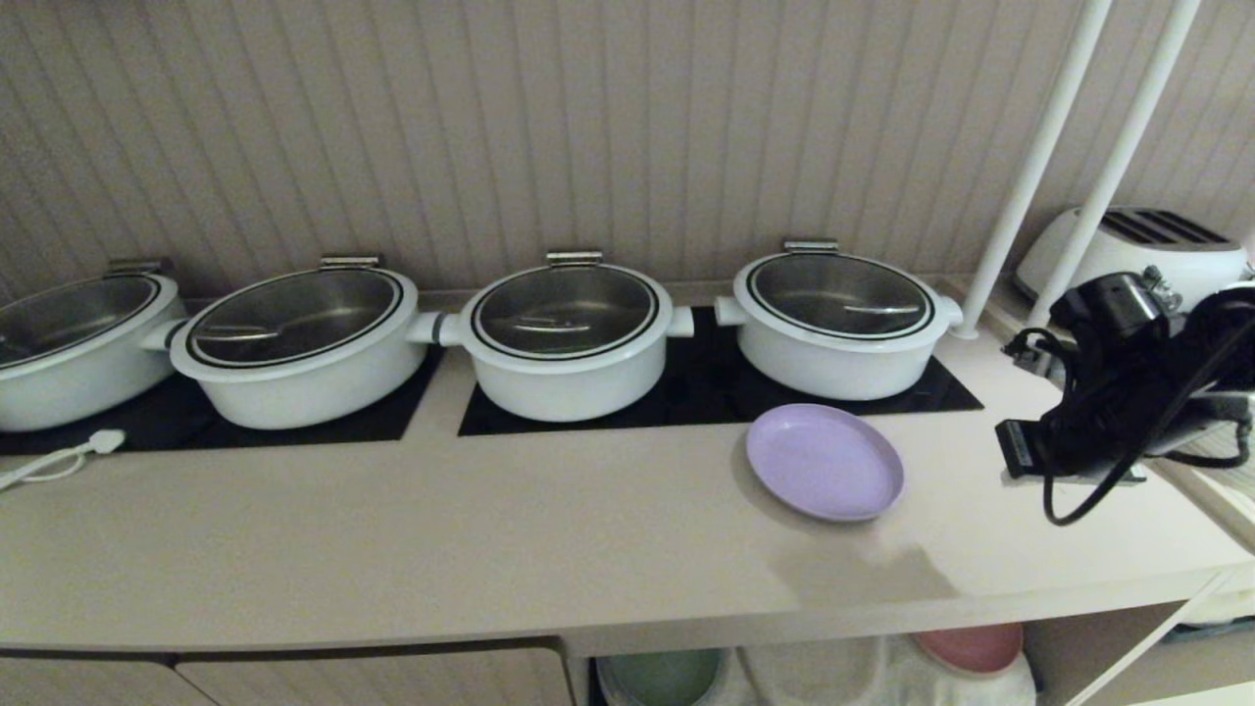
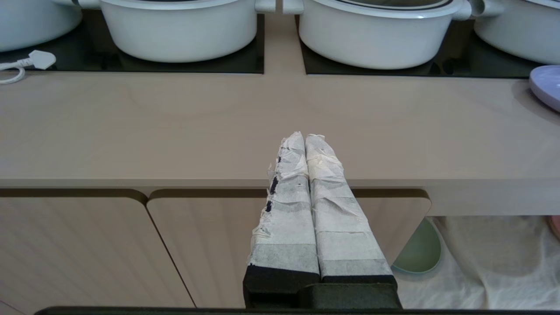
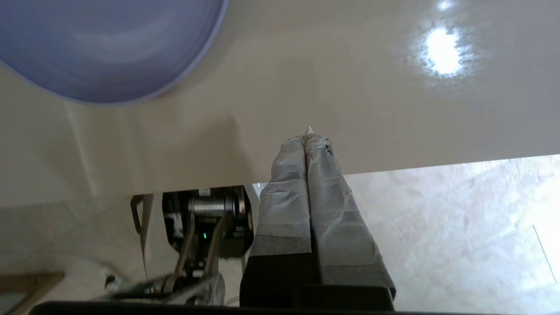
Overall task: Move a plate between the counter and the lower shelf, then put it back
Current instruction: Pick up the plate
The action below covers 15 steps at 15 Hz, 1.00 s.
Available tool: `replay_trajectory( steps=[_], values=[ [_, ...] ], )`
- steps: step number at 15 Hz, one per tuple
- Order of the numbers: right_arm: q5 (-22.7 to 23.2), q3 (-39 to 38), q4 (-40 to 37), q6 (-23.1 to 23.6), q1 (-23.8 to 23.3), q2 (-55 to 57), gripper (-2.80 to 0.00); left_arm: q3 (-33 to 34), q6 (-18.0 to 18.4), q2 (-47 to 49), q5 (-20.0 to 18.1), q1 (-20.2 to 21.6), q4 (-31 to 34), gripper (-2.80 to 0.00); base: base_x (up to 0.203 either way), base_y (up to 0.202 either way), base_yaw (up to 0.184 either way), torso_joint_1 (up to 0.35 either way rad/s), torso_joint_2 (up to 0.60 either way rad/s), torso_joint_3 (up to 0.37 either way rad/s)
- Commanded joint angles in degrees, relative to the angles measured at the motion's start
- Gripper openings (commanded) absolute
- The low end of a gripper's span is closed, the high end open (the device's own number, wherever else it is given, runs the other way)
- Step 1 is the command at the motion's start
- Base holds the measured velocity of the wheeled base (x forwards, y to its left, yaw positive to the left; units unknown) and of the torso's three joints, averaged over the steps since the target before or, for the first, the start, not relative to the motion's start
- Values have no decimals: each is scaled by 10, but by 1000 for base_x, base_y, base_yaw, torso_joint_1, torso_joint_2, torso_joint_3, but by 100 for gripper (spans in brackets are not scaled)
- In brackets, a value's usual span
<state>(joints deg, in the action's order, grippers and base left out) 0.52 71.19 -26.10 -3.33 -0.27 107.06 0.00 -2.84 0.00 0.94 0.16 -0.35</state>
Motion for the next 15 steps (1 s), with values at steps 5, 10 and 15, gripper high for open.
replay_trajectory(
  steps=[5,10,15],
  values=[
    [3,56,-36,45,4,73,-280,0,-1,4,0,0,-1,-280,0,0,0,0,0,0],
    [30,115,-40,40,8,129,-280,0,-1,8,0,0,0,-280,0,0,0,0,0,0],
    [32,230,-88,39,13,175,-280,0,-1,11,0,0,0,-280,0,0,0,0,0,0]
  ],
)
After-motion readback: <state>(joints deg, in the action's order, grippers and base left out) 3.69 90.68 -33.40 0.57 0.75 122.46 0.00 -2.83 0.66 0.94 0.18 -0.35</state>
